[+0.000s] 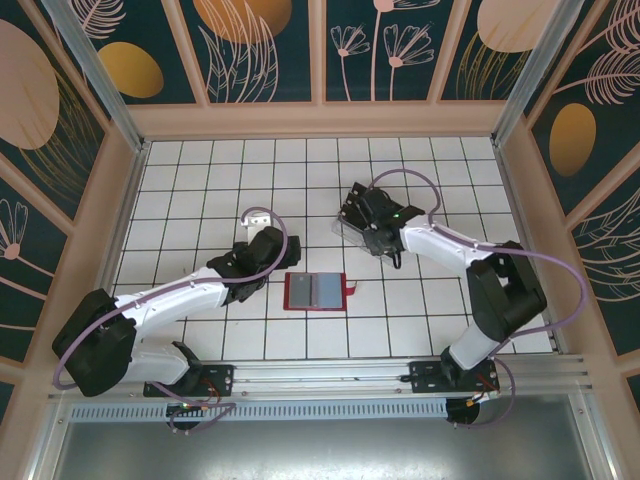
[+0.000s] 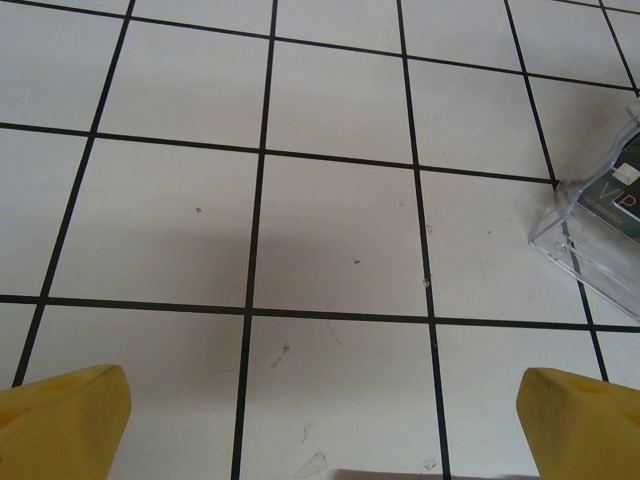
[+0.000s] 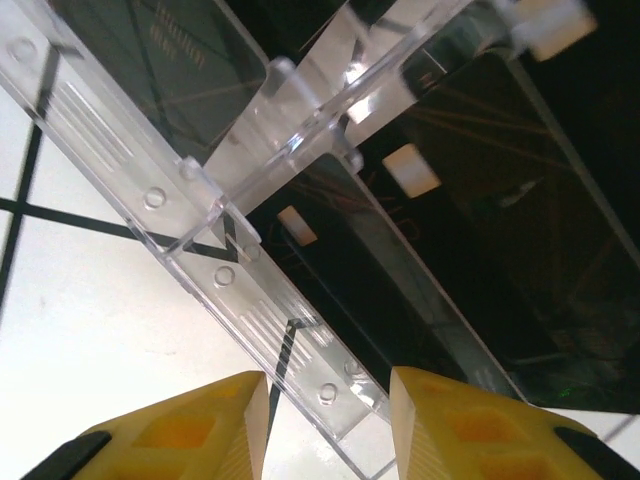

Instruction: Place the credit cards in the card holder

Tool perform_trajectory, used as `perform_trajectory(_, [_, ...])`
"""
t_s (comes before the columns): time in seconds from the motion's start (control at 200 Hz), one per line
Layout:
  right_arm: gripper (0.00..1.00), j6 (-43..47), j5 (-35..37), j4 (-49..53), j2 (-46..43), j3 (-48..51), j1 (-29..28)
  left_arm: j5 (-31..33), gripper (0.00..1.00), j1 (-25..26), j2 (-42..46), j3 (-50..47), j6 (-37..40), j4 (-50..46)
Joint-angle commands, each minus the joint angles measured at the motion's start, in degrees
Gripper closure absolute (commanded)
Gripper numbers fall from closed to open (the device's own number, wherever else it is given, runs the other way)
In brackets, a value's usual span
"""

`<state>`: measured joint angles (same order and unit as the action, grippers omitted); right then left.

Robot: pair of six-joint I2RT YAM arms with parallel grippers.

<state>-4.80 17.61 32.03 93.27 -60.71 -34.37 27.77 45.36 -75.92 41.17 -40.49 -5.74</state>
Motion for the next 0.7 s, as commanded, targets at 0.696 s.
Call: perform_trajectory(0.696, [0.64,3.1,9.5,1.1,3.1,-2.6,-2.7,-2.2,0.01,-0.3,-2.1,0.0,-0.3,3.0])
